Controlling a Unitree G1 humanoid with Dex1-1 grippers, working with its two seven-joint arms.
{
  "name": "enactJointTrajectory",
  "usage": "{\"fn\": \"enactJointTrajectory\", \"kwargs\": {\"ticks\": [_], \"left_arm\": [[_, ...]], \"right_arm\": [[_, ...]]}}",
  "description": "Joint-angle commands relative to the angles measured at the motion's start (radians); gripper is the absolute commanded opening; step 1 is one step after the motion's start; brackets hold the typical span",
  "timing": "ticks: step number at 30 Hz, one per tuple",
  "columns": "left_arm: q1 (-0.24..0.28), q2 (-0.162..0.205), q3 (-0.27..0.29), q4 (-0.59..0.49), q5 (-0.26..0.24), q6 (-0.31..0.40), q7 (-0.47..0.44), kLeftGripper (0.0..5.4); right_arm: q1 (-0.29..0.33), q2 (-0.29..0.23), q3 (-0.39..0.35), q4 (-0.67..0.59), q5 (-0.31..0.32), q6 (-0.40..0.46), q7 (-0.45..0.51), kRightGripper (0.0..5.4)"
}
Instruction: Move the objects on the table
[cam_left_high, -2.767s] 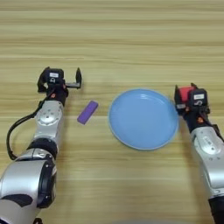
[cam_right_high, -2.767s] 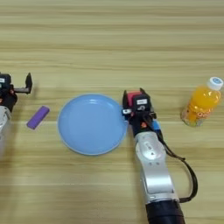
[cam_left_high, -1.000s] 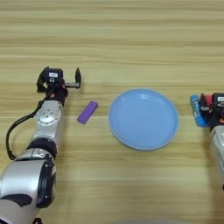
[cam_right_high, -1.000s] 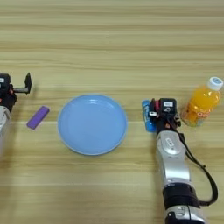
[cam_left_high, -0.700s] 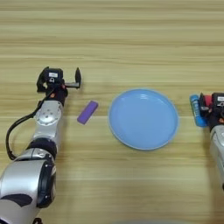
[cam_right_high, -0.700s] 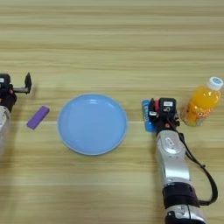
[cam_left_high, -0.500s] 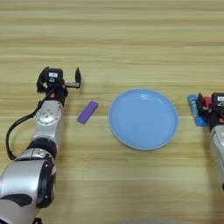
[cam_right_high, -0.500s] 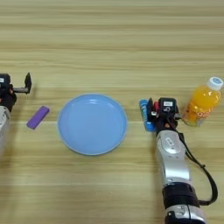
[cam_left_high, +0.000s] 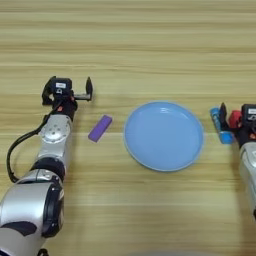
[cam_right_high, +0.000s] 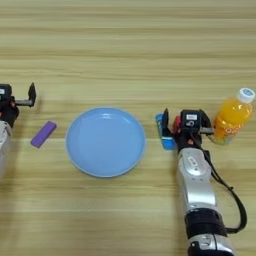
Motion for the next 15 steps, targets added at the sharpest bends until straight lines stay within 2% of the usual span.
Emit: {"fn": "enactJointTrajectory", "kwargs": {"ticks": [1, 11, 15], "left_arm": [[-0.024, 0.003, 0.001, 0.013, 0.004, 0.007, 0.000, 5.40], [-0.023, 0.002, 0.000, 0.013, 0.006, 0.005, 0.001, 5.40], [-0.021, 0.002, -0.001, 0.012, 0.007, 0.002, 0.003, 5.40]], "right_arm": [[0.003, 0.007, 0.009, -0.026, 0.003, -0.038, 0.013, 5.38], [0.031, -0.003, 0.014, -0.124, -0.065, -0.146, -0.041, 5.38], [0.063, 0.003, 0.017, -0.236, -0.094, -0.155, -0.065, 5.38]]}}
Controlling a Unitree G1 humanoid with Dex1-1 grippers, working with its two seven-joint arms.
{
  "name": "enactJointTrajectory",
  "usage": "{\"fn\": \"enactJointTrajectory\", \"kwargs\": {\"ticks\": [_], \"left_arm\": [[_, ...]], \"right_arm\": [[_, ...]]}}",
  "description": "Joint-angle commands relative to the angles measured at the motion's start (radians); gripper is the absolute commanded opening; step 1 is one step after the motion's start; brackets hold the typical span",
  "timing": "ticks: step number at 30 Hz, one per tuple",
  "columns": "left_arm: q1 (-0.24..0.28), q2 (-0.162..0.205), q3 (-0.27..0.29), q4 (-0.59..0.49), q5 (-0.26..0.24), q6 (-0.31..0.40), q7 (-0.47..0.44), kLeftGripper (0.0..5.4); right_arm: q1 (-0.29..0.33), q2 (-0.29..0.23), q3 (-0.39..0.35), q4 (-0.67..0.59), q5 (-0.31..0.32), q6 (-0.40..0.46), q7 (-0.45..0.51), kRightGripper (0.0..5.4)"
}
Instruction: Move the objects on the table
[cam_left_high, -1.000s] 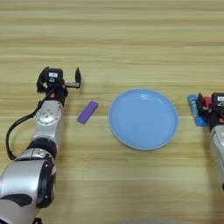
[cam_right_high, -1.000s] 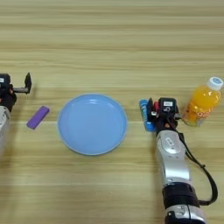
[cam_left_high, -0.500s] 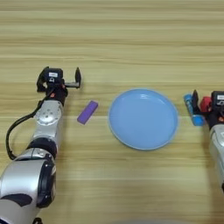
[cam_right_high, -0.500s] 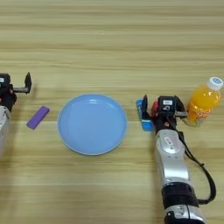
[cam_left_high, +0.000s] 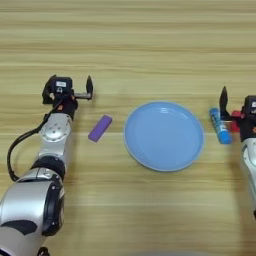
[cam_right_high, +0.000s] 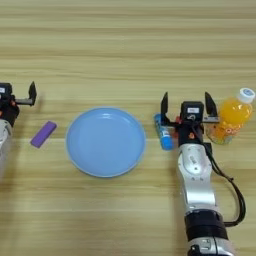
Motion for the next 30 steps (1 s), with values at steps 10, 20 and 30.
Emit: {"fn": "enactJointTrajectory", "kwargs": {"ticks": [10, 20, 30], "left_arm": [[-0.015, 0.004, -0.001, 0.011, 0.007, 0.004, 0.003, 5.40], [-0.016, 0.005, 0.000, 0.012, 0.006, 0.003, 0.002, 5.40], [-0.016, 0.004, 0.000, 0.011, 0.006, 0.003, 0.003, 5.40]], "right_arm": [[0.086, 0.002, -0.070, -0.301, -0.119, 0.026, -0.153, 5.38], [0.075, -0.010, -0.186, -0.234, -0.106, 0.108, -0.256, 5.38], [0.061, -0.020, -0.178, -0.190, -0.068, 0.123, -0.221, 5.38]]}}
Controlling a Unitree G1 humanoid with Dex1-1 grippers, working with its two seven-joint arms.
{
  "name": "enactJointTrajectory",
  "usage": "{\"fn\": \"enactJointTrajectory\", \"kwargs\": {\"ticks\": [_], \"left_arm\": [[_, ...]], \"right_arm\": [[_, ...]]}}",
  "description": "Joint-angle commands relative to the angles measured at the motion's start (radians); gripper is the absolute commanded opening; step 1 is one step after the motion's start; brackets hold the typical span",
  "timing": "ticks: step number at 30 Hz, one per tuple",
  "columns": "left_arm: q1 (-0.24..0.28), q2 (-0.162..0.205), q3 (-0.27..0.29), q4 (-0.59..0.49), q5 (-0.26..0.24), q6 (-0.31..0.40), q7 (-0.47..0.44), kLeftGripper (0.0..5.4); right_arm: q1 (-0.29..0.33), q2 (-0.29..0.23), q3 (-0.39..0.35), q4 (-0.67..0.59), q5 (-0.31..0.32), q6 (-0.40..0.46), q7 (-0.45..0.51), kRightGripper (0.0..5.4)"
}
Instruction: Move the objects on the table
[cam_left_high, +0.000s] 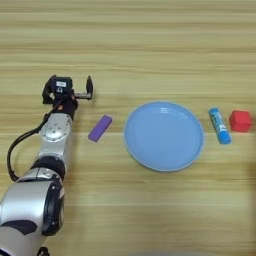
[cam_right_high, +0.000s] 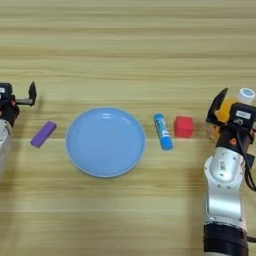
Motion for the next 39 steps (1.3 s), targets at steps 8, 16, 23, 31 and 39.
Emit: {"fn": "enactJointTrajectory", "kwargs": {"ticks": [8, 16, 23, 31, 39], "left_arm": [[-0.015, 0.004, 0.000, 0.009, 0.006, 0.003, 0.002, 5.40], [-0.016, 0.004, 0.000, 0.010, 0.007, 0.003, 0.002, 5.40], [-0.017, 0.003, -0.001, 0.011, 0.008, 0.004, 0.003, 5.40], [-0.018, 0.002, -0.002, 0.013, 0.008, 0.005, 0.003, 5.40], [-0.019, 0.000, -0.003, 0.015, 0.009, 0.006, 0.004, 5.40]], "right_arm": [[-0.033, -0.007, -0.013, 0.055, 0.090, 0.035, 0.056, 5.38], [-0.068, -0.015, -0.038, 0.143, 0.216, 0.022, 0.135, 5.38], [-0.081, -0.025, -0.040, 0.174, 0.228, 0.009, 0.153, 5.38], [-0.090, -0.037, -0.036, 0.203, 0.224, 0.002, 0.159, 5.38], [-0.097, -0.041, -0.035, 0.225, 0.224, -0.005, 0.164, 5.18]]}}
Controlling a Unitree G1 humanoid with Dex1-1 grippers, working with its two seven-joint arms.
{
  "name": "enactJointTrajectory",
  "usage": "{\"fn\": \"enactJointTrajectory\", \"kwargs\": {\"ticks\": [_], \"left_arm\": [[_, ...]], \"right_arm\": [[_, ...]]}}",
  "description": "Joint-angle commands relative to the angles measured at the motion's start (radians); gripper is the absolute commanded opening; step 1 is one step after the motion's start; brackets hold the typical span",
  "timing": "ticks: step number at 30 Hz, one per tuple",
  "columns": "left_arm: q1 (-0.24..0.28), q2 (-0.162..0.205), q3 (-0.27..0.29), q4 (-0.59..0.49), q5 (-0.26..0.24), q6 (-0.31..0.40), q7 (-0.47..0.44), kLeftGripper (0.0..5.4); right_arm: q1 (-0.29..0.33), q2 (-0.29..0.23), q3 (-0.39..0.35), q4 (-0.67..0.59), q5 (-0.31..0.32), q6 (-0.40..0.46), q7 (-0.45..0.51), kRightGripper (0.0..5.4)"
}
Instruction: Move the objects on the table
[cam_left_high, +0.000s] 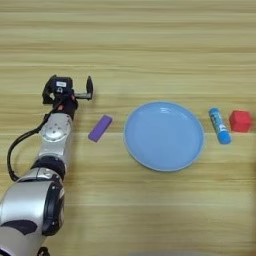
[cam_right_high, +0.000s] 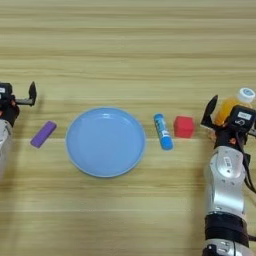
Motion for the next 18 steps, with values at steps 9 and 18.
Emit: {"fn": "enactJointTrajectory", "kwargs": {"ticks": [9, 18], "left_arm": [[-0.019, -0.001, -0.003, 0.013, 0.009, 0.005, 0.005, 5.40], [-0.018, -0.002, -0.004, 0.014, 0.010, 0.004, 0.007, 5.40]], "right_arm": [[-0.021, -0.009, 0.000, 0.025, 0.006, -0.008, 0.007, 4.21], [-0.020, -0.010, 0.003, 0.026, 0.008, -0.010, 0.011, 3.53]]}}
